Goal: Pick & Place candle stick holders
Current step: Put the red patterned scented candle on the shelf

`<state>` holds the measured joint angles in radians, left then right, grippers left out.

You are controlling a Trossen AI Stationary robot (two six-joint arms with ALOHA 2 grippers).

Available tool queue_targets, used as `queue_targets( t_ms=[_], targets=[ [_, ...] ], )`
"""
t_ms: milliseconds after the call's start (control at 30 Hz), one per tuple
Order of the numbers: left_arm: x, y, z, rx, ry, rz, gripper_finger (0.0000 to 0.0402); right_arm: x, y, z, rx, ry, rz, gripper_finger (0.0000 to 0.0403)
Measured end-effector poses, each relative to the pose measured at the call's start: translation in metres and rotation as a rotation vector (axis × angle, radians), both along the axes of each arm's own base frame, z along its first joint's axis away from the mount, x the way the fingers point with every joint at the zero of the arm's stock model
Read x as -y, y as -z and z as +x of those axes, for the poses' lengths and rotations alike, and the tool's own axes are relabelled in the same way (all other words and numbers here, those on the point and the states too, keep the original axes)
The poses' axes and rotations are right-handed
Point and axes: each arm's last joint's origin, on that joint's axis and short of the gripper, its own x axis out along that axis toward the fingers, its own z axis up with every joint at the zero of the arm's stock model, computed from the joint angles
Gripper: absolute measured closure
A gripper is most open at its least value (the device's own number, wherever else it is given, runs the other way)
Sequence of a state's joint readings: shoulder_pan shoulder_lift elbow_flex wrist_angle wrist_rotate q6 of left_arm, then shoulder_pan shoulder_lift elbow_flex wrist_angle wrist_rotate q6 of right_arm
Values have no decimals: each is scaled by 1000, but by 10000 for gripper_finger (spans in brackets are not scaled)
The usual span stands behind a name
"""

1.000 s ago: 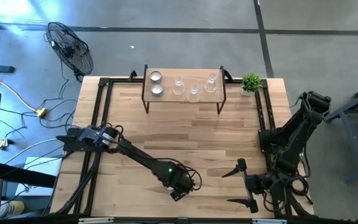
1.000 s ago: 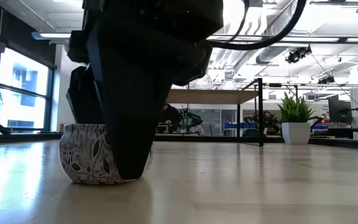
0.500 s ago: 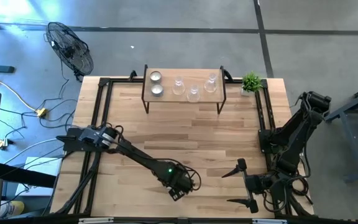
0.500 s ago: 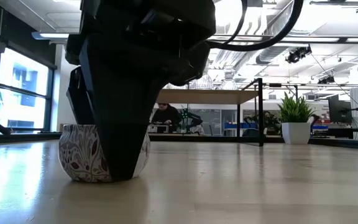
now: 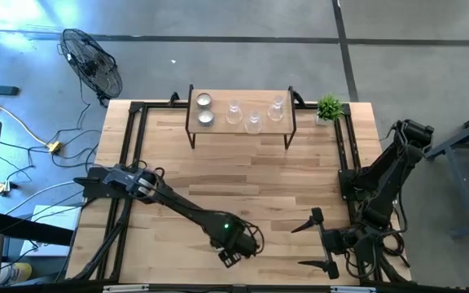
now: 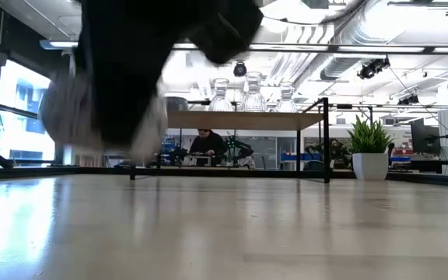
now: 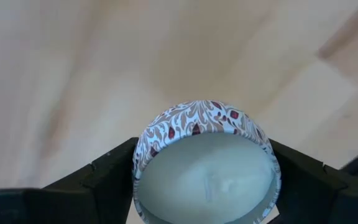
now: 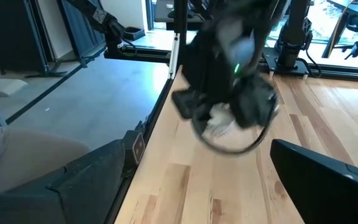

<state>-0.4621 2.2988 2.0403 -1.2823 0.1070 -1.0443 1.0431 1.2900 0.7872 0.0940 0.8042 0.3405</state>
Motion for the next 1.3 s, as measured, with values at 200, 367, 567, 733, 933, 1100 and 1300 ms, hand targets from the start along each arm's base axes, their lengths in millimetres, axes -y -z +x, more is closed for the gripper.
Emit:
queue_targets(
  t_ms=[200, 367, 567, 733, 933, 1100, 1300],
  targets=[
    [-8, -44, -7, -19, -9, 114, 112, -3, 0, -4, 1, -15, 0, 6],
    [-14, -83, -8, 104, 17, 146, 112, -7, -2, -10, 14, -38, 7, 6],
    [-44, -113, -9, 204, -16, 213, 112, -13, -4, -19, 39, -58, 5, 6],
    [-76, -137, -10, 275, -14, 257, 112, -15, -5, -24, 55, -45, 3, 6],
    [-133, -162, -12, 323, -55, 306, 112, -16, -5, -26, 55, -45, 6, 6],
    [-182, -178, -18, 339, -81, 337, 112, -15, -5, -25, 58, -36, 5, 6],
    [-249, -182, -23, 314, -123, 336, 112, -14, -5, -25, 73, 10, -9, 6]
  ],
)
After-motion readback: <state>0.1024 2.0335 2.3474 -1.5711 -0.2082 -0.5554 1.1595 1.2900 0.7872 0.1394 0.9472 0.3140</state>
